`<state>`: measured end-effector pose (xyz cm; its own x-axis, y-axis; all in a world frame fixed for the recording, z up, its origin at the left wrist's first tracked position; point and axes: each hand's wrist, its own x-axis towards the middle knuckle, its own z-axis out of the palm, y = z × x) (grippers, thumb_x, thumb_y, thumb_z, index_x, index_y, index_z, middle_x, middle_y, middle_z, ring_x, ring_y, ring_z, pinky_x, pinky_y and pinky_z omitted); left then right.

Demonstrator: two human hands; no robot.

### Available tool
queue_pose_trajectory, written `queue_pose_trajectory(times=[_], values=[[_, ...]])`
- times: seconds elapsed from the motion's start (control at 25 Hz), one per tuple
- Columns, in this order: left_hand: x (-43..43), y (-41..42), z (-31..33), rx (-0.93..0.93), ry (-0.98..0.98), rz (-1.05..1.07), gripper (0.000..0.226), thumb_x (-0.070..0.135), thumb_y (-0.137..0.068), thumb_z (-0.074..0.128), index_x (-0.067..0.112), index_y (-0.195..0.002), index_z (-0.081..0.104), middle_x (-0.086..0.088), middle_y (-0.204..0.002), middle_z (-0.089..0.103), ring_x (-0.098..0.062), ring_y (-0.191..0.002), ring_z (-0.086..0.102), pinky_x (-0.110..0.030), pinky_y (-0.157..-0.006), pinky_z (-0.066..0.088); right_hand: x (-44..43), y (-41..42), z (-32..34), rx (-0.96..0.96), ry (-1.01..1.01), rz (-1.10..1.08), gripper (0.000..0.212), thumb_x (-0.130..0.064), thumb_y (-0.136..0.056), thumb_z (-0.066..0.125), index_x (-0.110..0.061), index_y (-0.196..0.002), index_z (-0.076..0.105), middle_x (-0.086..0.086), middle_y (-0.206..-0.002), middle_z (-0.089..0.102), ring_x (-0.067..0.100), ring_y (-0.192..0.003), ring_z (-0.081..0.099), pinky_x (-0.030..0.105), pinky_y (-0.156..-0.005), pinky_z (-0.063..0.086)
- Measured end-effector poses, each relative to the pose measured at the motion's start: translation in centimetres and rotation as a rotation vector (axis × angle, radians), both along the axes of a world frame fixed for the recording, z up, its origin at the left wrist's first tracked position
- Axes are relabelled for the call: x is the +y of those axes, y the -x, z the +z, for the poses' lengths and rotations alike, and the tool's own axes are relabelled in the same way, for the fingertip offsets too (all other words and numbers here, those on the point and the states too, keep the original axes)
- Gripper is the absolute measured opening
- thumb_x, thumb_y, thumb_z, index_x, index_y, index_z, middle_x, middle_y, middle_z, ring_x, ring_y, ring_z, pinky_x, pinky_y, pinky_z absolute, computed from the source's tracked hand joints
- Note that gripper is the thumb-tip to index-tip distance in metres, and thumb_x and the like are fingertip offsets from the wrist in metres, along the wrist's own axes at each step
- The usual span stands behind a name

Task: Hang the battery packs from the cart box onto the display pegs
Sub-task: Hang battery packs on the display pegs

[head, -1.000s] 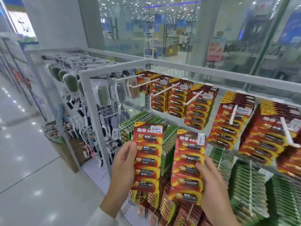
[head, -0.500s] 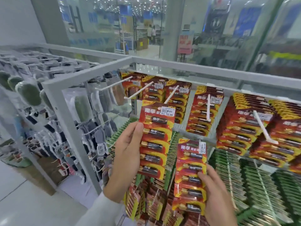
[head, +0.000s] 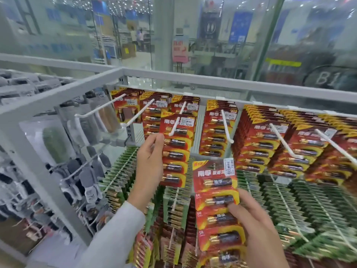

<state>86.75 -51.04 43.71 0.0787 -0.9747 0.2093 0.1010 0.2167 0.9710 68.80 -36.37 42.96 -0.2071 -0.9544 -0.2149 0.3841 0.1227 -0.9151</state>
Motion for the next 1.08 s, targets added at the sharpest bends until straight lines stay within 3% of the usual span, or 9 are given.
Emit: queue_pose_trajectory(times=[0.08, 0.2, 0.32, 0.6, 0.76, 0.84, 0.92, 1.0, 1.08], values=[[-2.6, 1.3, -0.3, -0.037, 0.033, 0.000, 0.028, 0.035, -0.112, 0.044, 0.027, -0.097, 0.066, -0.009, -0.093, 0.076, -0.029, -0.082, 0.075, -0.042, -0.069, 0.062, 1.3, -0.4, 2.1, 0.017, 0.112, -0.004, 0.035, -0.033, -0.062, 0.085, -0.034, -0.097, 0.081, 0.009, -0.104, 0.078, 0.030, -0.096, 0.075, 0.053, -0.099, 0.051], [-5.8, 2.8, -0.5, -0.024, 0.048, 0.022, 0.027, 0.032, -0.112, 0.043, 0.027, -0.098, 0.065, -0.001, -0.087, 0.073, -0.012, -0.076, 0.073, -0.027, -0.062, 0.058, 1.7, -0.7, 3.4, 0.038, 0.209, -0.051, 0.080, -0.061, -0.032, 0.095, -0.038, -0.107, 0.078, 0.004, -0.111, 0.077, 0.030, -0.109, 0.072, 0.058, -0.109, 0.044], [-7.0, 3.8, -0.1, -0.014, 0.052, 0.037, 0.026, 0.027, -0.113, 0.042, 0.015, -0.106, 0.063, 0.003, -0.083, 0.066, 0.006, -0.064, 0.065, -0.013, -0.054, 0.048, 1.5, -0.8, 3.7, 0.073, 0.241, -0.073, 0.073, -0.066, -0.041, 0.089, -0.043, -0.108, 0.076, -0.001, -0.113, 0.077, 0.026, -0.112, 0.070, 0.058, -0.109, 0.044], [-8.1, 4.0, -0.3, -0.042, 0.065, 0.040, 0.028, 0.031, -0.114, 0.039, 0.027, -0.097, 0.061, 0.003, -0.086, 0.067, 0.008, -0.064, 0.064, -0.011, -0.053, 0.048, 1.0, -1.4, 3.4, 0.113, 0.206, -0.103, 0.068, -0.061, -0.068, 0.077, -0.043, -0.132, 0.063, -0.011, -0.129, 0.070, 0.021, -0.126, 0.062, 0.058, -0.112, 0.042], [-8.3, 4.0, -0.5, -0.057, 0.072, 0.037, 0.026, 0.029, -0.114, 0.039, 0.020, -0.104, 0.061, 0.002, -0.087, 0.066, 0.008, -0.065, 0.064, -0.010, -0.053, 0.048, 0.3, -0.8, 3.0, 0.187, 0.194, -0.155, 0.029, -0.034, -0.092, 0.065, -0.052, -0.114, 0.061, -0.035, -0.104, 0.071, -0.008, -0.109, 0.063, 0.039, -0.108, 0.047], [-8.4, 4.0, -0.6, -0.062, 0.079, 0.036, 0.026, 0.030, -0.114, 0.039, 0.020, -0.104, 0.061, 0.002, -0.088, 0.066, 0.008, -0.067, 0.064, -0.012, -0.055, 0.049, -0.2, -0.9, 3.1, 0.234, 0.171, -0.127, 0.026, -0.029, -0.099, 0.059, -0.054, -0.104, 0.055, -0.047, -0.087, 0.064, -0.024, -0.091, 0.060, 0.021, -0.091, 0.047], [-8.6, 4.0, -0.8, -0.068, 0.089, 0.039, 0.027, 0.032, -0.113, 0.039, 0.027, -0.100, 0.062, 0.002, -0.089, 0.068, 0.001, -0.073, 0.066, -0.021, -0.062, 0.052, -1.4, -0.9, 3.0, 0.262, 0.147, -0.127, 0.023, -0.024, -0.104, 0.053, -0.046, -0.107, 0.061, -0.032, -0.090, 0.072, -0.013, -0.084, 0.068, 0.022, -0.079, 0.052], [-8.5, 4.0, -0.8, -0.059, 0.080, 0.043, 0.026, 0.034, -0.113, 0.041, 0.031, -0.099, 0.063, 0.000, -0.092, 0.070, -0.009, -0.082, 0.070, -0.031, -0.071, 0.056, -3.3, -0.9, 3.2, 0.282, 0.142, -0.148, 0.023, -0.019, -0.107, 0.048, -0.030, -0.111, 0.068, -0.005, -0.096, 0.079, 0.014, -0.085, 0.077, 0.039, -0.073, 0.063], [-8.5, 4.0, -0.9, -0.043, 0.071, 0.036, 0.025, 0.039, -0.111, 0.043, 0.036, -0.098, 0.065, -0.007, -0.099, 0.072, -0.025, -0.094, 0.072, -0.047, -0.082, 0.061, -5.9, -0.7, 3.0, 0.286, 0.142, -0.186, 0.023, -0.017, -0.109, 0.045, -0.023, -0.111, 0.067, 0.001, -0.093, 0.079, 0.023, -0.082, 0.077, 0.040, -0.065, 0.064]])
